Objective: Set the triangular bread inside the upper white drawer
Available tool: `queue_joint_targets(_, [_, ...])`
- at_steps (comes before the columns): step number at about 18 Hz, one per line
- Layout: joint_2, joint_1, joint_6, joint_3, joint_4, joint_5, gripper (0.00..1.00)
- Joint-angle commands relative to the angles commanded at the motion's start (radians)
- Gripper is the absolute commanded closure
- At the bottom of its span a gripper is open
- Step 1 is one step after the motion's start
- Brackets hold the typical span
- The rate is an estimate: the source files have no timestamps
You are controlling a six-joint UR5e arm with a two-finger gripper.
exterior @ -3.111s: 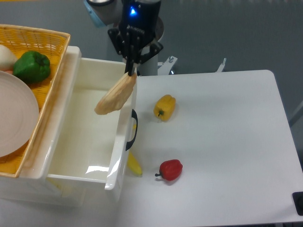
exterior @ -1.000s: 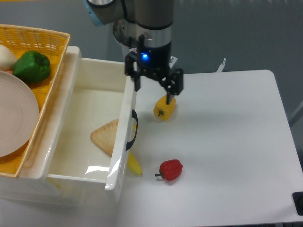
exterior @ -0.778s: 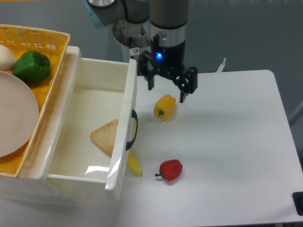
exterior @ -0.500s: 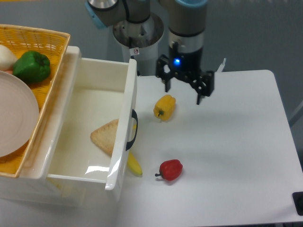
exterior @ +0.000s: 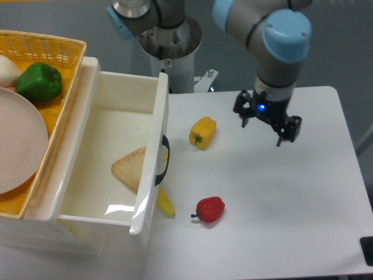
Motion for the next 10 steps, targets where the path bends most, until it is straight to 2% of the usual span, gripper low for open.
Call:
queue_joint_targets(6, [-0.057, 0.028, 0.019, 0.031, 0.008, 0.003, 0.0])
queue_joint_targets(10, [-0.066, 0.037, 0.054, 0.032, 0.008, 0.003, 0.0])
